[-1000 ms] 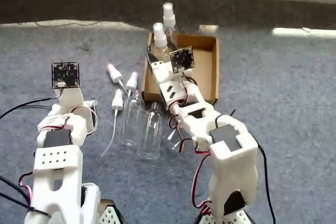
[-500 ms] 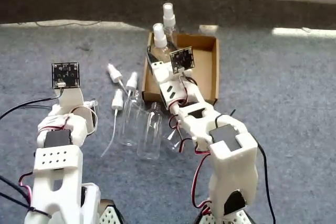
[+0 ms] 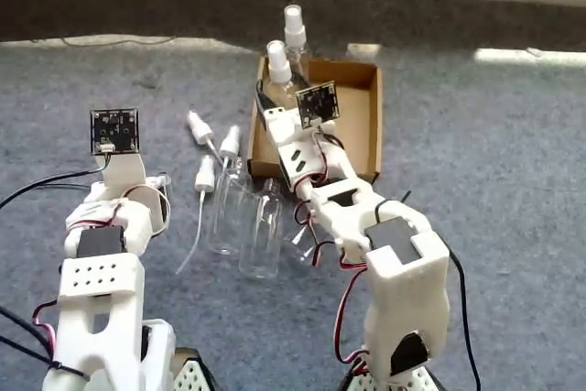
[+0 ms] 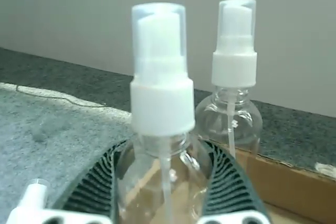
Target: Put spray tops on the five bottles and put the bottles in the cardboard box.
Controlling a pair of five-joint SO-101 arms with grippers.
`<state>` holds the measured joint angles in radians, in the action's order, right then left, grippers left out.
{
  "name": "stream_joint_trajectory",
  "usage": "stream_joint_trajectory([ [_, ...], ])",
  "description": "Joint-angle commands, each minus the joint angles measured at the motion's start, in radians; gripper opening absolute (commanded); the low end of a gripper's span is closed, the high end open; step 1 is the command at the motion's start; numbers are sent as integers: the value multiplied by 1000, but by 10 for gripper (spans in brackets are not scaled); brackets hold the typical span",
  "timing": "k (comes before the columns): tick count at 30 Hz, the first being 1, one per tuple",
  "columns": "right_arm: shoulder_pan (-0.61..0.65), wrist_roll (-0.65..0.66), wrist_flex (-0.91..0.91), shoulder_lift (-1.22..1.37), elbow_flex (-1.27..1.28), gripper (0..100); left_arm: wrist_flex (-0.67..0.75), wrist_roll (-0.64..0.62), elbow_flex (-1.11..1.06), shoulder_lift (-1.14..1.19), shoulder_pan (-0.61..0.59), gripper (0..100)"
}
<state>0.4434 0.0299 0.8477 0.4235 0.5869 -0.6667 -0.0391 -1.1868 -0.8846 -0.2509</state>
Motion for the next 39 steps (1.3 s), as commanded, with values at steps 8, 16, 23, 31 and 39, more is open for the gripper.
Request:
stream_joint_trajectory([
  [8,-8,-3,-16,-19,-61,131,12,2,4,-13,-4,147],
  [16,-7,-3,-33,-24,-62,135,12,2,4,-13,-4,147],
  [23,-7,-3,-36,-25,-62,251,12,2,4,-13,-4,147],
  [31,5,-3,-36,-25,-62,252,12,2,4,-13,-4,147],
  [39,4,-3,-33,-27,-62,254,12,2,4,-13,-4,147],
])
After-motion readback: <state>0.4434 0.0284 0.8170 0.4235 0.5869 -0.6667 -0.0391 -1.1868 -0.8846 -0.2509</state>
